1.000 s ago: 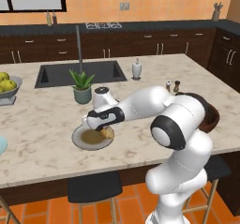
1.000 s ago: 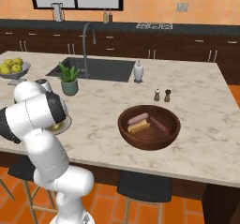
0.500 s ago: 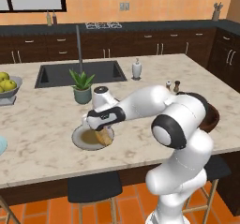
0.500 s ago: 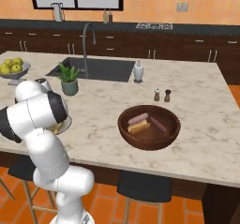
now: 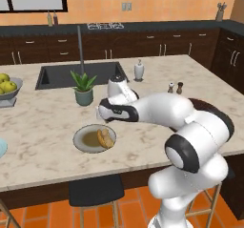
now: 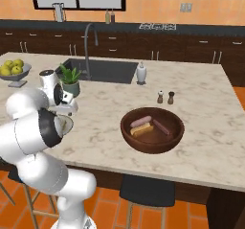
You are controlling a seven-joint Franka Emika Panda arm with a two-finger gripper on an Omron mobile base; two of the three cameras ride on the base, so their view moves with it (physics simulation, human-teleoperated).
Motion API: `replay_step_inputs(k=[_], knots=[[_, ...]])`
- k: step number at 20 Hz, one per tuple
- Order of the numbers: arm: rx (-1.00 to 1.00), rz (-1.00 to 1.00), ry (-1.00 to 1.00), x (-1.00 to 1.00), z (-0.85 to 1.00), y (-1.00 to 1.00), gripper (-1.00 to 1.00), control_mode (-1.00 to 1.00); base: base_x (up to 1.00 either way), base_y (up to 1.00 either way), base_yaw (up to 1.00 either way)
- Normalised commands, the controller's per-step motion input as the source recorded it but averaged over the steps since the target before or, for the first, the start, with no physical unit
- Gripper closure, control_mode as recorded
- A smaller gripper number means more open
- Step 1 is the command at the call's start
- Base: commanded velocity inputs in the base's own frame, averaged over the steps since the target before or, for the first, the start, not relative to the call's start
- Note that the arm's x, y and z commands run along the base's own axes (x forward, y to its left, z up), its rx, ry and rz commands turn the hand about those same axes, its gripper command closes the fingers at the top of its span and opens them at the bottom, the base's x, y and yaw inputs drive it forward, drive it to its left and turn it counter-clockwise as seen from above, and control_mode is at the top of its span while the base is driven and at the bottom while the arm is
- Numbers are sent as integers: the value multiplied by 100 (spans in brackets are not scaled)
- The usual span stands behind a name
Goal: Place one bun and one sausage from the bowl on each plate.
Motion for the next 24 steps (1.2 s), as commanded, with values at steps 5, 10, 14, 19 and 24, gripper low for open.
replay_step_inputs(k=[5, 10, 14, 19, 24], knots=[[0, -1, 0, 0, 44, -84, -100, -100, 0, 0, 0], [0, 0, 0, 0, 29, -99, -100, -100, 0, 0, 0], [0, 0, 0, 0, 18, -100, -100, -100, 0, 0, 0], [0, 0, 0, 0, 13, -99, -100, -100, 0, 0, 0], [0, 0, 1, 0, 7, -93, -100, -100, 0, 0, 0]])
